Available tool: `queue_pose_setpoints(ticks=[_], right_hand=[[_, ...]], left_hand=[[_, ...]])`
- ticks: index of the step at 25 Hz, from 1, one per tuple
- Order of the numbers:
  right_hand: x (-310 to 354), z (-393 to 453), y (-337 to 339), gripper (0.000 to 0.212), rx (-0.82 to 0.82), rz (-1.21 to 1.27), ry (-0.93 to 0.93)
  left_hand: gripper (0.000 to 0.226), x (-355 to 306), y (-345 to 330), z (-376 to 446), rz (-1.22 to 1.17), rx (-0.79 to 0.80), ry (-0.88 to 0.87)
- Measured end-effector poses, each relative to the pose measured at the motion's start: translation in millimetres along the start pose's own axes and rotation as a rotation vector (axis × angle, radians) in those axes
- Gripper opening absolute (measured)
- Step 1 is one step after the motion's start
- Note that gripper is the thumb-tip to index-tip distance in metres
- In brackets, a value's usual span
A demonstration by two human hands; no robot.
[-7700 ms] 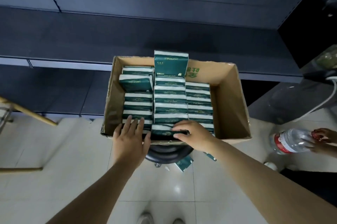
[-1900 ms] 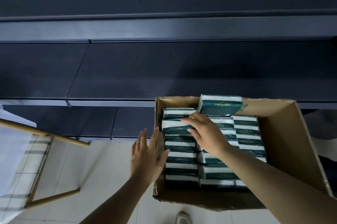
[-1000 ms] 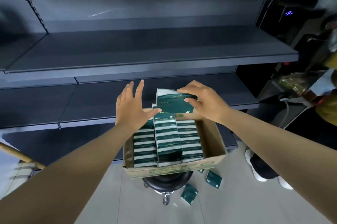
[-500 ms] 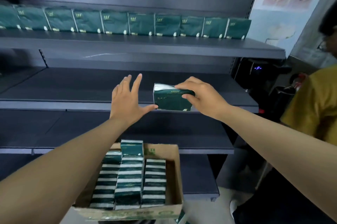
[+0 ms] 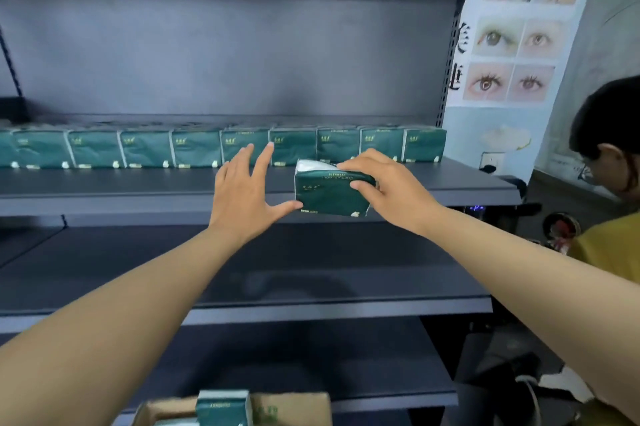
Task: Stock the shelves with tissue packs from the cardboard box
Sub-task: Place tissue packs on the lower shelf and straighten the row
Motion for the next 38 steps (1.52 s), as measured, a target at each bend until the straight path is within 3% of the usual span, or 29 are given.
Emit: queue_pose_setpoints(ticks=[11,18,20,23,31,38], right_hand=[[-124.7,96.9,36.2,0.031,-0.185,-0.082,-0.110],[-212.6,169.9,-1.8,0.033,-0.085,-0.082,-0.122],[-228.8,177.7,-19.0,0.043,-0.019,-0.122,-0.094],[-241.1,177.5,-32.8,0.061,0.016,-0.194,-0.048],[-239.1,177.1,-33.9,0.066,-0.024,-0.323,-0.030],[-192.8,164.4,-15.8,0.077,-0.100,-0.449,-0.100]], left_hand=[[0.107,-22.6,-91.3,122.5,0.043,0.026,-0.011],[0.110,-22.3,-173.3,180.3,0.120,0.081,-0.015],[0.111,-19.3,-190.8,183.6,0.143,0.044,-0.021],[0.109,-18.5,-206.3,184.7,0.151,0.009,-0.044],[0.105,-20.0,-201.2,182.8,0.173,-0.012,-0.050],[0.095,-0.5,-146.8,150.4,0.175,-0.077,-0.051]])
Point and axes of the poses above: each hand's wrist, its own z-axis towards the middle knuckle, its own y-axis out of the back of the hand, x = y × z, the point moved 9 cm from there along z, towards the middle knuckle, and after that the axes turned 14 degrees about z, right-handed, at the moved point
